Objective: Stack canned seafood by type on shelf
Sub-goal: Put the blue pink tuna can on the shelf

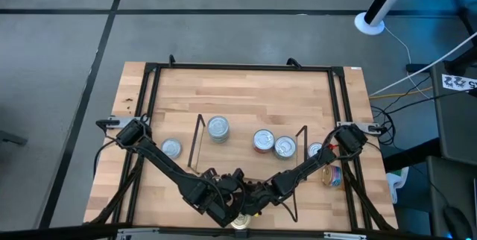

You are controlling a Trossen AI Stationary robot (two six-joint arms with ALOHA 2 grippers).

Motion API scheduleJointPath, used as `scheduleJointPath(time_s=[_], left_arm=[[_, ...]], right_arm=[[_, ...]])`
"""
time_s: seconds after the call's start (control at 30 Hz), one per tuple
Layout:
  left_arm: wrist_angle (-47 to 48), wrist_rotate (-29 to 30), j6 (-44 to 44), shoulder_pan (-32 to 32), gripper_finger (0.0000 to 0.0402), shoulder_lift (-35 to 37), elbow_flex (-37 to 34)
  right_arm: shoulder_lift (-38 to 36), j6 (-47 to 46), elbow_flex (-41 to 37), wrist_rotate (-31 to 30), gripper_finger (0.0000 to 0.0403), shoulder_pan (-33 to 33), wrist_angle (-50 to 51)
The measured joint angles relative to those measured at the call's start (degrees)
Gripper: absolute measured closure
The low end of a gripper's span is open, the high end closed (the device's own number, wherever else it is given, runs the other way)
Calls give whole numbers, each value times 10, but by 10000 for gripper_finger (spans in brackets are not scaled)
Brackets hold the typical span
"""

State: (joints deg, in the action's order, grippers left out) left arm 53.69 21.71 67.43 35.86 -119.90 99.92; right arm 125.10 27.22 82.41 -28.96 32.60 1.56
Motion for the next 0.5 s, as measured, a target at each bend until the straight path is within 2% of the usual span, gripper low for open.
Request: scheduleJointPath(time_s=[0.1, 0.2, 0.33, 0.5], left_arm=[[0, -8, -36, 3, 401, 0, 0], [0, -43, -76, 10, 401, 0, 0], [1, -73, -67, 22, 398, 0, -1], [14, -78, -99, 31, 352, 0, -1]], right_arm=[[0, 0, 0, 0, 123, 0, 0], [0, 0, 0, 0, 123, 0, 1], [0, 0, 0, 0, 123, 0, 0], [0, 0, 0, 0, 123, 0, 0]])
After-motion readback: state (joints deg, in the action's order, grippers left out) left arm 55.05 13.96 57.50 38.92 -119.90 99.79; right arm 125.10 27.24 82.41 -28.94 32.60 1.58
